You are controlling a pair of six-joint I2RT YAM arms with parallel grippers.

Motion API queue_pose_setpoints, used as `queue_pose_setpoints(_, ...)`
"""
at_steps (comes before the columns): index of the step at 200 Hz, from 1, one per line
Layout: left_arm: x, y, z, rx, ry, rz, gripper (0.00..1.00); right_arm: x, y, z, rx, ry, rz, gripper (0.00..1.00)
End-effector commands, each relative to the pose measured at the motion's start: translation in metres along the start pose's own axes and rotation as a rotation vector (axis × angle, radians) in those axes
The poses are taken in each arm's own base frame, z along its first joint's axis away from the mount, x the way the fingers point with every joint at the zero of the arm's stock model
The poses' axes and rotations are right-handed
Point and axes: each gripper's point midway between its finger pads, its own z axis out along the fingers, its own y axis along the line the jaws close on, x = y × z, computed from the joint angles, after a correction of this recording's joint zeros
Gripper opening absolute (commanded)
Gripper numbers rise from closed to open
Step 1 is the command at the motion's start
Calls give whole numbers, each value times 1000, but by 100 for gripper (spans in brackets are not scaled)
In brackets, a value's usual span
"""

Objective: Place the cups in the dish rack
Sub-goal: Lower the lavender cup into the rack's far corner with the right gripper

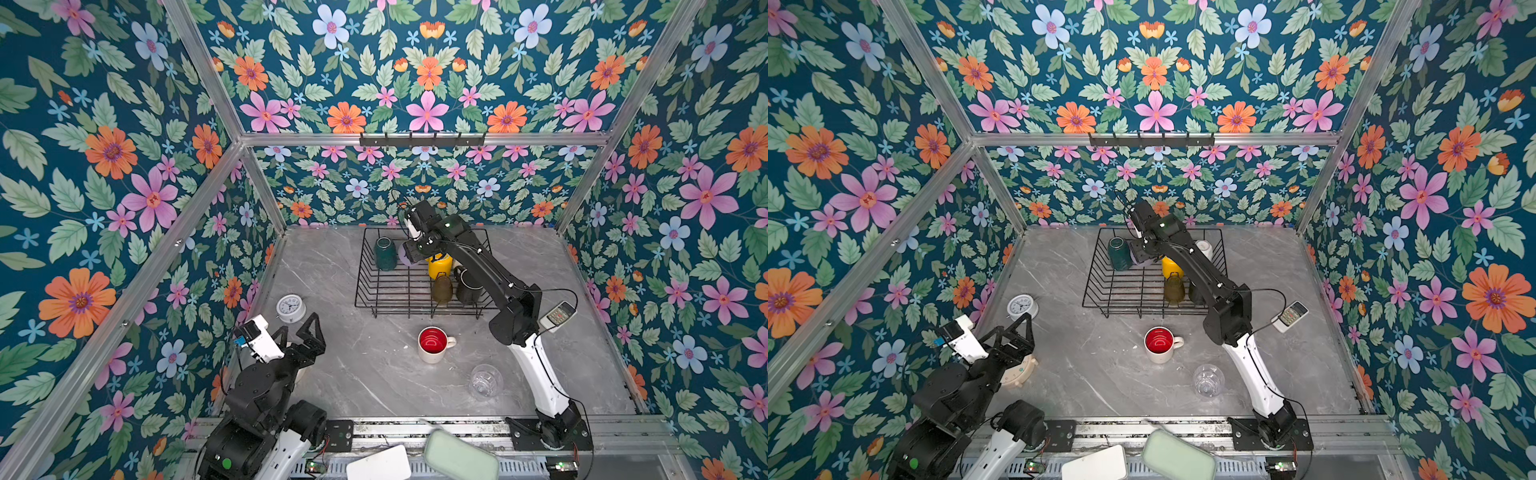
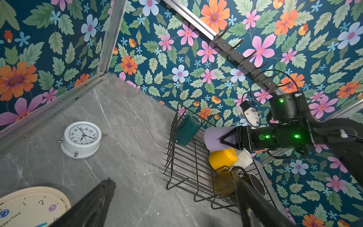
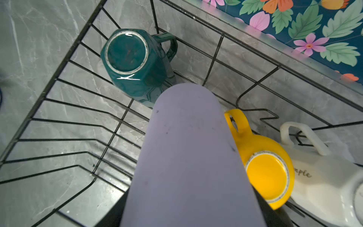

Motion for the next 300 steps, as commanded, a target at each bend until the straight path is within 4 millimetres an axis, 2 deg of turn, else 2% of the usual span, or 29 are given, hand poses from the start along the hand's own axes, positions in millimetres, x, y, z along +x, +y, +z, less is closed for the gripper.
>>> queue_pose_setpoints(1, -2, 2, -1, -11, -9, 4, 100, -6, -4, 9, 32, -18, -31, 10)
queue_pose_setpoints(71, 1, 4, 0, -17, -5, -4, 100, 6, -4, 41, 55, 20, -59, 14)
queue_pose_setpoints(113, 2, 4, 1, -14, -3, -7, 100, 13, -2, 53, 46, 45, -66, 26)
queue_pose_setpoints(148, 2, 4, 0, -12, -2, -10, 100, 21, 2, 62, 34, 70, -75, 33)
queue_pose_setpoints(240, 2, 6, -2, -16, -7, -21, 100, 28, 2, 66, 32, 96, -101, 80)
queue_pose_setpoints(279, 1, 7, -3, -19, -12, -20, 100, 27, 5, 64, 10, 93, -100, 85)
queue_pose_setpoints(300, 1, 7, -4, -19, -11, -21, 100, 19, 8, 55, -6, 66, -91, 86)
